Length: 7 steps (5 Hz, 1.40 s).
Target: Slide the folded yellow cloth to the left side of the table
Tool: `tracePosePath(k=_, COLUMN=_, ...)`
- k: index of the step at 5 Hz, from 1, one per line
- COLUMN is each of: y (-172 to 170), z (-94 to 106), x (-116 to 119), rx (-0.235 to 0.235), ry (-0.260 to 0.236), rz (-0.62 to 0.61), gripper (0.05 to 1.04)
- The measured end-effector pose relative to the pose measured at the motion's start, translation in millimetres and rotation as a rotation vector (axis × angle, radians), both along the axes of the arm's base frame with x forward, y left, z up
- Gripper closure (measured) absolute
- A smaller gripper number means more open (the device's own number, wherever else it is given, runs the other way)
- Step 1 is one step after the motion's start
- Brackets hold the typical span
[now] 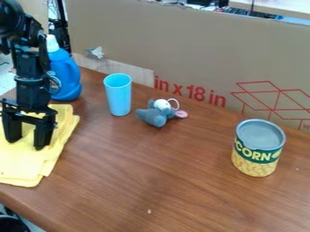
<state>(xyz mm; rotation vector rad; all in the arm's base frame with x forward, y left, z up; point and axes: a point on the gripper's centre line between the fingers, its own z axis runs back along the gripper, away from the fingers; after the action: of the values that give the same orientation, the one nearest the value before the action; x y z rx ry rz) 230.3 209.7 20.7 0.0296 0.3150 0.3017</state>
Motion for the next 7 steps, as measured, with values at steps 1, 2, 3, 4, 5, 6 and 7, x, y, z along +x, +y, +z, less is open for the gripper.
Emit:
tracePosePath(k=1, y=-0.3, z=8.6, x=-1.7, rx=-0.010, ry=0.010, rz=-0.026, gripper=0.083)
tracePosePath(k=2, y=-6.9, z=34.0, x=-2.7, rx=-0.044, ry=0.013, rz=-0.056, gripper=0.083)
tracePosePath(k=3, y=-21.7, z=65.0, x=3.6, rx=-0.040, ry=-0.022, rz=-0.089, gripper=0.083)
tracePosePath(k=4, y=-51.4, z=116.0, x=-0.4, rx=-0.032, ry=-0.104, rz=-0.120, gripper=0.083)
tracePosePath(k=5, y=-98.6, z=142.2, x=-15.6, rx=-0.059, ry=-0.153, rz=-0.208, gripper=0.083)
tracePosePath(k=6, y=-149.1, z=151.5, x=-18.6, rx=-0.105, ry=-0.240, rz=-0.221, gripper=0.083)
tracePosePath(k=7, y=-199.3, z=152.8, x=-9.9, rx=-0.131, ry=-0.264, rz=-0.292, gripper=0.083)
